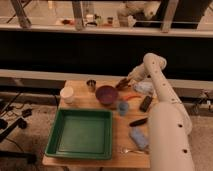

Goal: Place grapes in purple bowl

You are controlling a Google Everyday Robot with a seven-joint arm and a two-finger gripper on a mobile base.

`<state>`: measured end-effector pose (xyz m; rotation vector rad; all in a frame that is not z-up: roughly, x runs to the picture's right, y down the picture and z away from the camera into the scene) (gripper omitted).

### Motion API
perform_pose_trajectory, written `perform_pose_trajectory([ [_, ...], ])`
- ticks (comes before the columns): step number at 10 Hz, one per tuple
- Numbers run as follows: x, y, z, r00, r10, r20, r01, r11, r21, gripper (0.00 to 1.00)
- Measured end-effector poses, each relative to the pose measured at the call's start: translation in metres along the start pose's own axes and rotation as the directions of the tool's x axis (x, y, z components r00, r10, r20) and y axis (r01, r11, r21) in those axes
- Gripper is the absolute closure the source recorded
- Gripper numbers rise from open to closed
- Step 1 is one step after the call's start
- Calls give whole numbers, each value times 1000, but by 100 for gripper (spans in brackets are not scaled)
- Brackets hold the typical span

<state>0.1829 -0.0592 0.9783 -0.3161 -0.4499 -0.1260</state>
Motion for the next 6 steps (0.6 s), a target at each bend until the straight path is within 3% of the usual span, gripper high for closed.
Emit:
perform_pose_trajectory([
  [2, -8, -5, -13, 1000, -12, 13, 11, 1000, 29, 94],
  [6, -33, -15, -65, 997, -66, 30, 61, 991, 122, 94],
])
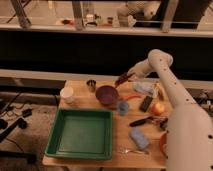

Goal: Place grapes in purple bowl

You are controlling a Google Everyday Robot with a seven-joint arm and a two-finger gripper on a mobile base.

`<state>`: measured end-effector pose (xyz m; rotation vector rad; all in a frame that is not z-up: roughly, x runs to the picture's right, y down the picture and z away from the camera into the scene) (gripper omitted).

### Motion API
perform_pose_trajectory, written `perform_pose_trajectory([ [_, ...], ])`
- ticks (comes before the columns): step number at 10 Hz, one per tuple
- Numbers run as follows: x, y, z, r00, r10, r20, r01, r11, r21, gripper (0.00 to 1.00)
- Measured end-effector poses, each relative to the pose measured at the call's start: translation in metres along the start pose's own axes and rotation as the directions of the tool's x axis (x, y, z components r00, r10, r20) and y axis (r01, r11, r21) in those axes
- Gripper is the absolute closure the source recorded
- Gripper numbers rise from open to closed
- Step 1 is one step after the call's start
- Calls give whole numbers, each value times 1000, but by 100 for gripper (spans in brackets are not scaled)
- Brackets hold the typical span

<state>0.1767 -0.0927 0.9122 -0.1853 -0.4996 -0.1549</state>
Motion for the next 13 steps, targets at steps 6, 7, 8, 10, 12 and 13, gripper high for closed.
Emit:
perform_pose_trajectory([
  [6, -59, 5, -35, 990, -106, 98, 102, 994, 42, 94],
  [7, -69, 7, -39, 986, -123, 114, 119, 992, 45, 94],
  [8, -83, 7, -41, 980, -148, 134, 143, 989, 46, 94],
  [10, -101, 7, -41, 972, -175, 159, 171, 985, 38, 94],
  [12, -127, 5, -40, 958, -220, 183, 218, 975, 34, 94],
  [13, -136, 5, -39, 953, -236, 192, 234, 972, 33, 94],
])
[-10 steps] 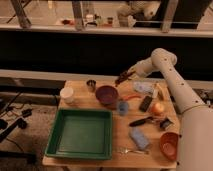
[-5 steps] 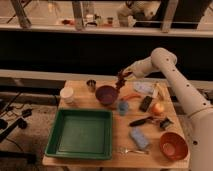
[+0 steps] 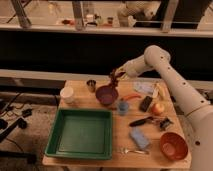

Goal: Place grapes in purple bowl

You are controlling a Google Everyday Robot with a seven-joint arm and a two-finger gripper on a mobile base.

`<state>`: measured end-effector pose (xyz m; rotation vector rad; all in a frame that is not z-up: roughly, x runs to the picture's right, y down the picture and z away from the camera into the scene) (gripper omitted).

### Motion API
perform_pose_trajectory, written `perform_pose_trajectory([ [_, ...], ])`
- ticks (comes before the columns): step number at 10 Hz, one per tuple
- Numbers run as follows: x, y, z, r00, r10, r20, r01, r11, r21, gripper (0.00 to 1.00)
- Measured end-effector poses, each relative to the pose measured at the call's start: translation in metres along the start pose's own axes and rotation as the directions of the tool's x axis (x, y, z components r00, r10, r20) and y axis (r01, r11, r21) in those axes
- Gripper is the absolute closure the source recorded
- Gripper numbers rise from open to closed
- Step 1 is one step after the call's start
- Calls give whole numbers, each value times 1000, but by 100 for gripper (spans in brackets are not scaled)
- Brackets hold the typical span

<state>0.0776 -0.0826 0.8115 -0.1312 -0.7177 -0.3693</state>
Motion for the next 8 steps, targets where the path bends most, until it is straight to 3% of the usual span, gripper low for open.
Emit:
perform_pose_trajectory([
  [3, -33, -3, 7, 998, -57, 35, 57, 998, -15, 94],
  [8, -46, 2, 30, 995, -86, 52, 89, 995, -54, 94],
])
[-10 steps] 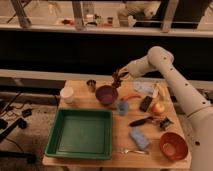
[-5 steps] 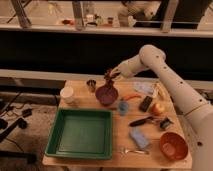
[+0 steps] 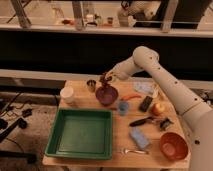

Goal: Place grapes in purple bowl

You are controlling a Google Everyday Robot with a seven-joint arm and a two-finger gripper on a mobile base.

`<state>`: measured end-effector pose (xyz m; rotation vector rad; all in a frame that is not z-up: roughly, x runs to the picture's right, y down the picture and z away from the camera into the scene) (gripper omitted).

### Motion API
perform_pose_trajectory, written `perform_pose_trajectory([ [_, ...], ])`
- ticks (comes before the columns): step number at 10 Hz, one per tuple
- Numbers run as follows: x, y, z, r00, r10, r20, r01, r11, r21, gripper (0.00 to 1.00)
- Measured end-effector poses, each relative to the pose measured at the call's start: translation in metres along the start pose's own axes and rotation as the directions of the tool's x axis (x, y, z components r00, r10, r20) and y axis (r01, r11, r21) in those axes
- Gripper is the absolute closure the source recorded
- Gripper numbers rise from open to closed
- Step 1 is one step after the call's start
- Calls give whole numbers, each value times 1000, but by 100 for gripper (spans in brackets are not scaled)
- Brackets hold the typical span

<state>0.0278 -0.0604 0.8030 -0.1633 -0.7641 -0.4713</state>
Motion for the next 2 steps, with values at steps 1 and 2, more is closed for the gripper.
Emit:
perform_pose_trajectory([
  [1, 5, 2, 4, 1000, 4, -2, -4, 1000, -7, 94],
  [2, 6, 2, 6, 1000, 4, -3, -4, 1000, -9, 94],
])
